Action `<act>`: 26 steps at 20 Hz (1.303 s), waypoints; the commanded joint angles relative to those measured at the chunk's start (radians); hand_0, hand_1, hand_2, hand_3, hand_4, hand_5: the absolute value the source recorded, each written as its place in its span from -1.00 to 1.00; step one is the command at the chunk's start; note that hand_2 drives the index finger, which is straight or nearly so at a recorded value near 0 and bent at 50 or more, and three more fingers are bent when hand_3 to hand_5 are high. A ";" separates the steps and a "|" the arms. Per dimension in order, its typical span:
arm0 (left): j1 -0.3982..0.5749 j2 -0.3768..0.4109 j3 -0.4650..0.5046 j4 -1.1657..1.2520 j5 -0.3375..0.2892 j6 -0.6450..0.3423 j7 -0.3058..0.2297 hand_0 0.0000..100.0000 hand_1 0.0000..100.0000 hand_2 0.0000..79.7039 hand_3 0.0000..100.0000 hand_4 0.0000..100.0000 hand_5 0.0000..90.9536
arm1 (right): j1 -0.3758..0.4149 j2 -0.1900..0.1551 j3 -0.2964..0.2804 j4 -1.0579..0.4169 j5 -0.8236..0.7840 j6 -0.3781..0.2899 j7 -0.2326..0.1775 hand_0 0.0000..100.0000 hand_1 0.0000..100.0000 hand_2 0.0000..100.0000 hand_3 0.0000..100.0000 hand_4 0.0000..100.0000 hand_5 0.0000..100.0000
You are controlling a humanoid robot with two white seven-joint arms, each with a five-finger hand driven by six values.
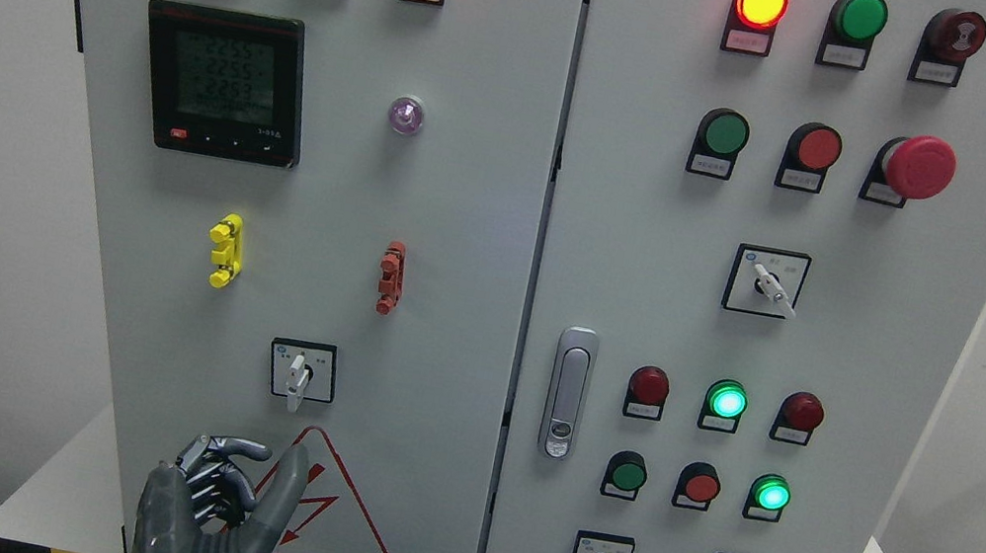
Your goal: Turn on light switch 1
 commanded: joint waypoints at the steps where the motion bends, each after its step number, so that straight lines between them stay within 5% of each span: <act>1: -0.027 -0.006 -0.001 0.001 0.000 0.014 0.004 -0.80 0.24 0.34 0.87 0.88 0.87 | 0.000 0.000 -0.001 0.000 0.000 0.000 0.001 -1.00 -1.00 -1.00 -1.00 -1.00 -1.00; 26: -0.105 -0.019 -0.002 0.011 0.008 0.090 0.020 -0.80 0.26 0.36 0.88 0.87 0.87 | 0.000 -0.001 0.001 0.000 0.000 0.000 0.001 -1.00 -1.00 -1.00 -1.00 -1.00 -1.00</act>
